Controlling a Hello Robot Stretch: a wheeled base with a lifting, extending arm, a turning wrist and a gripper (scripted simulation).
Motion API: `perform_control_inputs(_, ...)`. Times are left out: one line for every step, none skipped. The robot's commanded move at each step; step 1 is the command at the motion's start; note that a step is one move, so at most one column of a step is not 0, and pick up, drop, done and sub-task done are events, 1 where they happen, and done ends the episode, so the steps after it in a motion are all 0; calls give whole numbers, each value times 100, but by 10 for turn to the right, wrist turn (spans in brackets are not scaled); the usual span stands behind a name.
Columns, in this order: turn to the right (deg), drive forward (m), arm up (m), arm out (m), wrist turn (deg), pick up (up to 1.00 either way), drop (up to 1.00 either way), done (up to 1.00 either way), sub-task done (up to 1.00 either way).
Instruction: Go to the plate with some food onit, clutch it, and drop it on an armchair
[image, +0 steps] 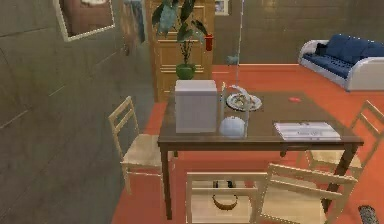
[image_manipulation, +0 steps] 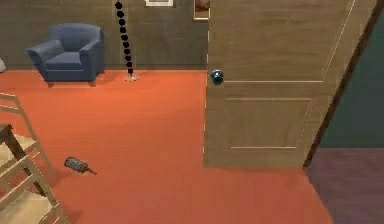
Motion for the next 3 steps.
perform_control_inputs(-270, 0, 0, 0, 0, 0, 0, 0, 0)
perform_control_inputs(0, 45, 0, 0, 0, 0, 0, 0, 0)
perform_control_inputs(-300, 0, 0, 0, 0, 0, 0, 0, 0)
